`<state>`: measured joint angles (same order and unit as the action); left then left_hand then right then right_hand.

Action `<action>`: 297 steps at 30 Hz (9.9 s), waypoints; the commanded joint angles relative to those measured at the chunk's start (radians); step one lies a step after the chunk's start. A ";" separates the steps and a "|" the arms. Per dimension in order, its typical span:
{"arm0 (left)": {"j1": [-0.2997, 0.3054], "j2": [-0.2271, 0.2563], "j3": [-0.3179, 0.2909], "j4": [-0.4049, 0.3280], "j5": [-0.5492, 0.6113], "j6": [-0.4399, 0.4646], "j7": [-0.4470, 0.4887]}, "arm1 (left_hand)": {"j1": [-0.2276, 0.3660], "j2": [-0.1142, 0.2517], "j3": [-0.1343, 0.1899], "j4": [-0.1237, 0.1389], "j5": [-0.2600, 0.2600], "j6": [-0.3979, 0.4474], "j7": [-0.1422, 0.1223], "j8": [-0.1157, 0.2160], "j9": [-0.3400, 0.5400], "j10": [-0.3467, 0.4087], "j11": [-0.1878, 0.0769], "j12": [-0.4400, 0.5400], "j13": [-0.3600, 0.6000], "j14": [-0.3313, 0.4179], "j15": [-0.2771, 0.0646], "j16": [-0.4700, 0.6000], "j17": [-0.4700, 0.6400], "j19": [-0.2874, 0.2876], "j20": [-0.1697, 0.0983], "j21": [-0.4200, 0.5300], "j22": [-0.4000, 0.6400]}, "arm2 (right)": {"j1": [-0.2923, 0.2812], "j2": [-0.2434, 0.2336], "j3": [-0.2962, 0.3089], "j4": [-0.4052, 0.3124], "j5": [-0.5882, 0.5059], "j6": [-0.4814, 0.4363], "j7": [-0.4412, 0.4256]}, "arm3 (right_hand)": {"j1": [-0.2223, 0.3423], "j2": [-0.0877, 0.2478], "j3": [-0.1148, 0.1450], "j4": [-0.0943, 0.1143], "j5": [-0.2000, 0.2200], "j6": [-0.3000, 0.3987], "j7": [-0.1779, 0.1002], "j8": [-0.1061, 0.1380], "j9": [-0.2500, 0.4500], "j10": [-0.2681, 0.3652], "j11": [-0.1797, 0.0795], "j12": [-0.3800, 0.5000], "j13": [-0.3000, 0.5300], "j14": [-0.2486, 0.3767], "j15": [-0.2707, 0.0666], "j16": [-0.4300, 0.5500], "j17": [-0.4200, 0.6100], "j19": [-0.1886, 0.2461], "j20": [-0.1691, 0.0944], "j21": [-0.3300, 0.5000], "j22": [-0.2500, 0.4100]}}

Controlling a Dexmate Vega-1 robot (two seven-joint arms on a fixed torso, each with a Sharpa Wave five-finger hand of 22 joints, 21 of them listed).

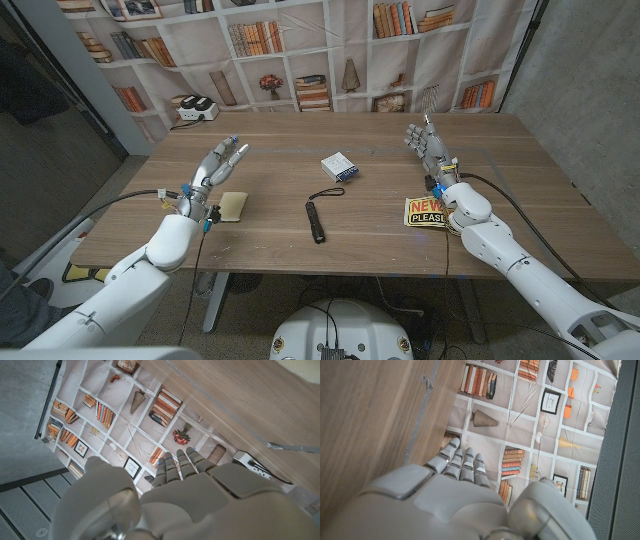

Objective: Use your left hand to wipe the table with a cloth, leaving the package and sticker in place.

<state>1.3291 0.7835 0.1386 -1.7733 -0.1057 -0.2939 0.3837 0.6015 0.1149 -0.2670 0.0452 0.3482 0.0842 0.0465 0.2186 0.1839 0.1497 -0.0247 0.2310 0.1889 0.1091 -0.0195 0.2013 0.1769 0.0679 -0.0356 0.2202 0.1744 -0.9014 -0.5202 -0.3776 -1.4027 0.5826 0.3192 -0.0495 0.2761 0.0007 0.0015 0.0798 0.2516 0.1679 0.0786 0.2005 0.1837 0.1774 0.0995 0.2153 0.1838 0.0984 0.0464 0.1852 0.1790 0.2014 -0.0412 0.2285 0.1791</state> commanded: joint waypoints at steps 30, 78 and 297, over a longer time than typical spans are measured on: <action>0.203 0.041 -0.077 -0.290 0.418 0.488 0.195 | 0.199 -0.012 0.033 -0.109 -0.003 0.170 -0.038 0.030 0.005 0.164 -0.056 0.015 0.003 0.176 -0.038 0.019 0.003 0.148 -0.027 0.023 0.008 | 0.032 0.015 -0.026 0.031 0.011 -0.033 0.030 | 0.019 0.007 0.000 -0.009 0.002 0.025 -0.003 0.005 0.006 0.027 -0.003 0.012 0.005 0.023 -0.004 0.008 0.003 0.029 -0.005 -0.006 0.004; 0.145 0.449 -0.019 -0.558 0.606 1.137 -0.334 | 0.449 0.008 0.081 -0.198 -0.038 0.314 -0.078 0.031 0.014 0.285 -0.118 -0.007 0.013 0.324 -0.087 0.008 0.012 0.247 -0.034 0.025 0.013 | 0.070 0.052 -0.051 0.059 0.014 -0.078 0.014 | 0.022 0.014 -0.003 -0.012 -0.003 0.026 -0.002 0.001 0.006 0.028 -0.002 0.009 0.005 0.030 -0.001 0.006 0.004 0.033 0.000 -0.013 0.005; -0.553 0.087 0.603 0.010 0.740 0.619 -0.420 | 0.748 0.023 0.338 -0.113 -0.160 1.017 -0.101 0.184 0.007 0.988 -0.169 0.015 0.167 1.047 -0.202 0.024 0.049 0.722 -0.099 0.193 0.017 | 0.057 0.068 -0.025 0.070 0.043 -0.076 -0.024 | 0.047 0.042 -0.008 -0.035 -0.026 0.062 0.007 0.004 0.006 0.069 0.002 0.013 0.005 0.063 0.000 0.005 0.005 0.052 0.001 -0.022 0.006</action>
<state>0.6914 0.8209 0.7588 -1.6642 0.6459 0.2683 -0.0166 1.3521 0.1369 0.0631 -0.0682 0.1842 1.0667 -0.0813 0.3960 0.1879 1.1070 -0.1752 0.2463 0.3506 1.1581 -0.2202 0.2205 0.2207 0.7943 -0.0945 0.4063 0.1884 -0.8491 -0.4559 -0.3946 -1.3383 0.6237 0.2470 -0.0855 0.3155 0.0402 -0.0038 0.0467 0.2244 0.2202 0.0834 0.2005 0.1881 0.2398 0.1050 0.2231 0.1837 0.1556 0.0463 0.1886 0.1789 0.2478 -0.0412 0.2063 0.1837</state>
